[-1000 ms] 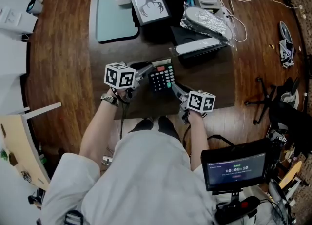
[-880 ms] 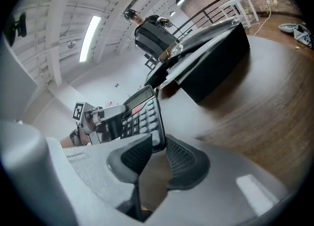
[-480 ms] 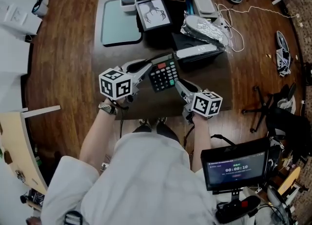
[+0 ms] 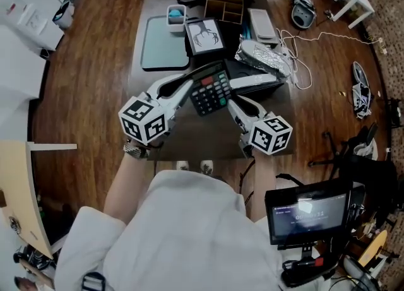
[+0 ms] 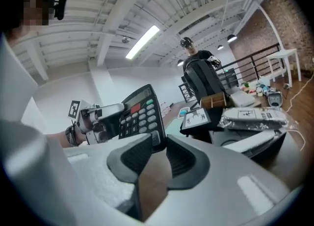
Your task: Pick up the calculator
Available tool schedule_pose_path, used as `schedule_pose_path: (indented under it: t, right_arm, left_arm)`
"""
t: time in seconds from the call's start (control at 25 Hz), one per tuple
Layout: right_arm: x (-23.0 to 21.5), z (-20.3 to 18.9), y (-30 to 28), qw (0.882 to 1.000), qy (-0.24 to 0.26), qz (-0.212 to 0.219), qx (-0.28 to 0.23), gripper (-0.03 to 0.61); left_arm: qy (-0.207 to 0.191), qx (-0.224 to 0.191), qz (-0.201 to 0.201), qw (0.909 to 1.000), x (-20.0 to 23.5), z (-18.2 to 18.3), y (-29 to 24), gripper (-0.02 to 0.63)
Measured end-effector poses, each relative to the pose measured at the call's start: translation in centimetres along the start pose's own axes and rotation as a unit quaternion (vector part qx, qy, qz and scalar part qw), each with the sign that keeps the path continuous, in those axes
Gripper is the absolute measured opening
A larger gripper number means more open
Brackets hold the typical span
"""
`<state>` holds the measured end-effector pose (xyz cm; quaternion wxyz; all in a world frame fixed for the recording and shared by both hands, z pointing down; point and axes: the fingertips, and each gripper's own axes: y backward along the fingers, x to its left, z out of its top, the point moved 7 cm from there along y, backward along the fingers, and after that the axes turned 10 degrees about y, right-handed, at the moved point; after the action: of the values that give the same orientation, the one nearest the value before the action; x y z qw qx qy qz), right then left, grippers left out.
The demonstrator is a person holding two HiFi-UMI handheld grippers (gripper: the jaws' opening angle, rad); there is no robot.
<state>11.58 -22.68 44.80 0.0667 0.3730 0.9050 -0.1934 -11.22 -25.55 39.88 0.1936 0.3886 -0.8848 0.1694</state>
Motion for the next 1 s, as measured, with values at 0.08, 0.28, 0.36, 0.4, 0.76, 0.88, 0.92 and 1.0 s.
schedule_pose_path:
  t: [0.08, 0.28, 0.36, 0.4, 0.76, 0.88, 0.92, 1.0]
  right_arm:
    - [0.6, 1.2, 0.0, 1.000, 0.023, 0.008, -0.016, 0.095]
    - [1.8, 3.4, 0.4, 0.996, 0.073, 0.012, -0.043, 0.095]
    - [2.3, 4.1, 0.6, 0.995, 0.086, 0.010, -0.053, 0.095]
    - [2.5, 4.5, 0.7, 0.994, 0.091, 0.010, -0.058, 0.097]
    - [4.9, 7.7, 1.7, 0.985, 0.131, 0.024, -0.110, 0.097]
    - [5.3, 8.1, 1.9, 0.982, 0.144, 0.026, -0.120, 0.097]
    - [5.3, 8.0, 1.9, 0.982, 0.144, 0.026, -0.120, 0.097]
    - [5.3, 7.8, 1.8, 0.982, 0.143, 0.026, -0.117, 0.097]
  left_arm:
    - [-0.018, -0.020, 0.002, 0.9996, -0.8, 1.1, 1.0, 0.075]
    - [-0.072, -0.061, -0.006, 0.9955, -2.3, 2.5, 2.8, 0.075]
    - [-0.086, -0.081, -0.004, 0.9930, -2.9, 2.9, 3.5, 0.077]
    - [-0.092, -0.088, -0.004, 0.9918, -3.2, 3.1, 3.8, 0.077]
    - [-0.161, -0.134, -0.013, 0.9777, -6.7, 6.3, 6.8, 0.075]
    - [-0.194, -0.150, -0.014, 0.9693, -7.0, 6.1, 7.5, 0.074]
    - [-0.198, -0.151, -0.014, 0.9683, -7.1, 6.0, 7.6, 0.074]
    - [-0.198, -0.150, -0.012, 0.9684, -7.1, 5.8, 7.6, 0.074]
